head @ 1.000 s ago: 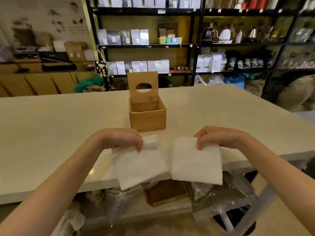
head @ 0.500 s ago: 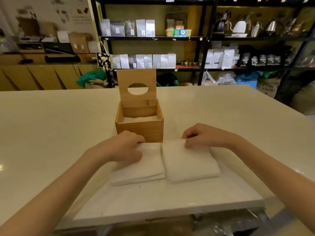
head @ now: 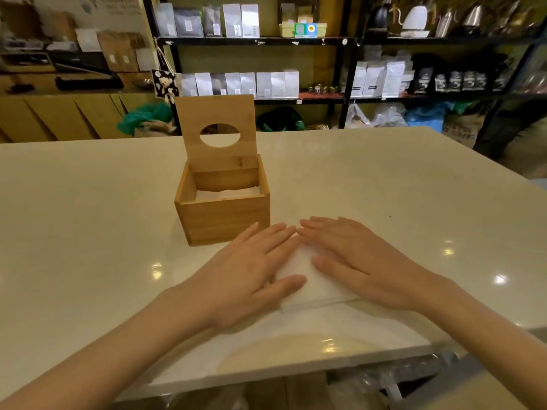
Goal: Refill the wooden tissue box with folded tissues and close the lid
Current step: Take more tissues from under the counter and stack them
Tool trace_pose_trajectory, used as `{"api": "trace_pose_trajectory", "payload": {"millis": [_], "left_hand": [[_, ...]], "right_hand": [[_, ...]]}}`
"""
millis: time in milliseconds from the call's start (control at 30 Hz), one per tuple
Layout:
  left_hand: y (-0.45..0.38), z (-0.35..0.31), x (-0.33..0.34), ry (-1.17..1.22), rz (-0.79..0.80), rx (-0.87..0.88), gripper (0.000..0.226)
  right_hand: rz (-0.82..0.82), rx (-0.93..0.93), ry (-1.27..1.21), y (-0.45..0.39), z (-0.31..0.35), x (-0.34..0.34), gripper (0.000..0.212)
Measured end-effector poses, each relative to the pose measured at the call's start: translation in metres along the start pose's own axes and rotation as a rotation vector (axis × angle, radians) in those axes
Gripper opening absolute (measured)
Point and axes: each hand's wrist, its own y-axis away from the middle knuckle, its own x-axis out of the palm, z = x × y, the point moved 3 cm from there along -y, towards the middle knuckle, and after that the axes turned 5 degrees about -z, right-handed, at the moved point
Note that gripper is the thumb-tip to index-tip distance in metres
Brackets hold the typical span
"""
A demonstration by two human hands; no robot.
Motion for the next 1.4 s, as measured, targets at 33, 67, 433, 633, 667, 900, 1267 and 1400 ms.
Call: {"api": "trace_pose_trajectory", "payload": {"millis": [33,67,433,633,667,900,1267,1400], "left_hand": [[-0.003,0.0,0.004,-0.02,0.034,-0.003,0.073],[-0.006,0.0,0.008,-0.037,0.062,-0.01,0.073],[0.0,0.007,0.009,-0.004,0.044,-0.056,0.065],[0.046,0.048,-0.024,0.126,-0.182,-0.124,0.051],[0.056,0.052,-0.025,0.124,-0.215,-0.155,0.053],[0.09,0.041,-0.005,-0.14,-0.174,-0.154,0.056],[0.099,0.033,0.01,-0.144,0.069,-0.226,0.086],[0.108,0.026,0.008,-0.209,-0.013,-0.196,0.088]], "right_hand": [[0.033,0.006,0.032,0.004,-0.002,0.002,0.068],[0.063,0.017,0.06,0.006,-0.004,0.004,0.069],[0.218,0.102,0.138,0.006,-0.006,0.009,0.058],[0.004,-0.052,0.147,-0.017,0.031,-0.015,0.063],[-0.01,-0.092,0.144,-0.019,0.043,-0.012,0.059],[-0.037,-0.275,0.338,-0.026,0.088,0.042,0.054],[0.193,-0.285,0.305,-0.022,0.092,0.054,0.079],[0.177,-0.34,0.32,-0.009,0.097,0.053,0.083]]}}
